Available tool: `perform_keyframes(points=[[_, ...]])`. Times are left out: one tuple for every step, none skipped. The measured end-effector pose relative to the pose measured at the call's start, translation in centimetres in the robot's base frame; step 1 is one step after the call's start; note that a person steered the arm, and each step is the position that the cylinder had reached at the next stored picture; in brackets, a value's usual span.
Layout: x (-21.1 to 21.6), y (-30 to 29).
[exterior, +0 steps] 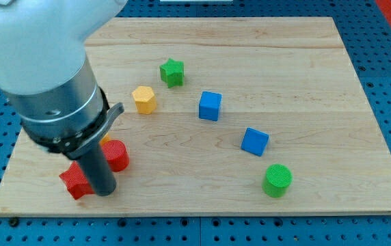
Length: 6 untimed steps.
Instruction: Slide the red circle closer to the red star
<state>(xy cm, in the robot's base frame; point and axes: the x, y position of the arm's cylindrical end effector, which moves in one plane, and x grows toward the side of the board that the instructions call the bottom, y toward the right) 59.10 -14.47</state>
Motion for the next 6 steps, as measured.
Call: perform_keyframes(points=[[0.0, -5.9], [-2.7, -7.0], [-2.4, 0.9], [-3.8, 7.7], [-5.8, 8.3], [-7.1, 2.6]])
